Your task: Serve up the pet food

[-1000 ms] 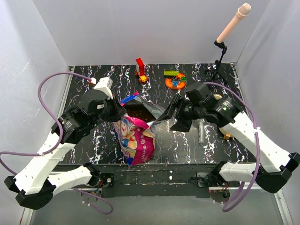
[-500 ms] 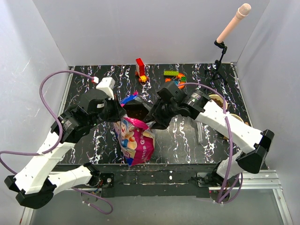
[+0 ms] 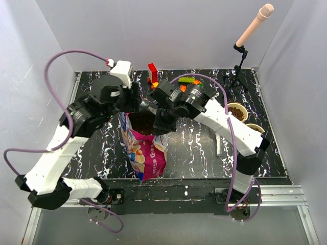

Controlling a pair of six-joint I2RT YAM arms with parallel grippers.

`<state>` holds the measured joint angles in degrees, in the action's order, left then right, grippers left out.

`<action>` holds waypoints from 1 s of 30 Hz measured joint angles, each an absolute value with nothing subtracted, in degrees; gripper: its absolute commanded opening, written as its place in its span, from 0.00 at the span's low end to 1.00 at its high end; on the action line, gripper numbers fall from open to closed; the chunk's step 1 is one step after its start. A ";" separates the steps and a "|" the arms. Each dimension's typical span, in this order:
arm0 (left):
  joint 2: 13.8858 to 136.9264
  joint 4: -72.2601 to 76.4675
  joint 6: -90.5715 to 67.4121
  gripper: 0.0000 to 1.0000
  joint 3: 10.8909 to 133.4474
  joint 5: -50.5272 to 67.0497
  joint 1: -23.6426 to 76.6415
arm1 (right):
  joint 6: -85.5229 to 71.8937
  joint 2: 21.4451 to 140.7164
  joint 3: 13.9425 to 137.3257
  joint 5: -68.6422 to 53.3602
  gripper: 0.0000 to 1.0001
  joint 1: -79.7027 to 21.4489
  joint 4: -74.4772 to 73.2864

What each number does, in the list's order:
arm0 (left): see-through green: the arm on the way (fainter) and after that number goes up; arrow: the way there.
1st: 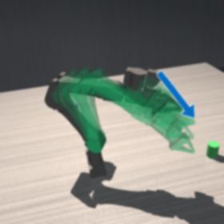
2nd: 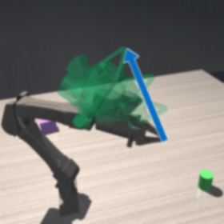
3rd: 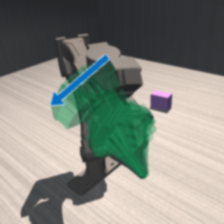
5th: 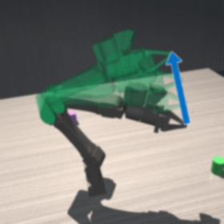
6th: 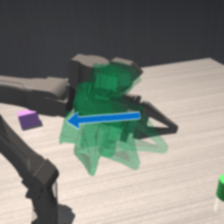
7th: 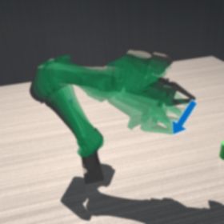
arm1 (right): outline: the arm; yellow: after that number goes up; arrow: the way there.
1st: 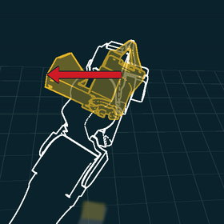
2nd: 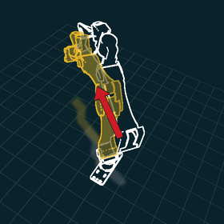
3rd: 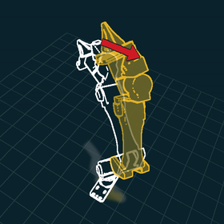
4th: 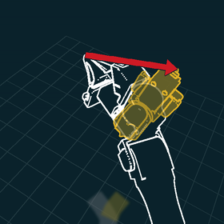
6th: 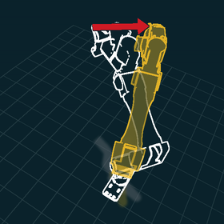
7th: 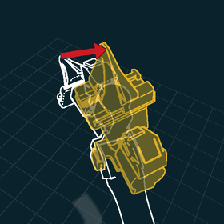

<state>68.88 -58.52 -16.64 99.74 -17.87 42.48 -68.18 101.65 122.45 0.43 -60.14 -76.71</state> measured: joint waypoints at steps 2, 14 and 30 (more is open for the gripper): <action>70.81 -58.57 -15.94 0.54 98.52 -19.35 42.50 | -65.84 102.15 123.63 1.06 0.01 -60.71 -77.58; 77.67 -58.87 -13.47 0.44 96.05 -24.82 42.48 | -58.02 100.09 122.08 1.30 0.01 -60.77 -77.54; 84.97 -51.48 -9.43 0.00 94.67 -35.03 42.44 | -46.52 90.96 110.50 1.67 0.01 -64.10 -67.46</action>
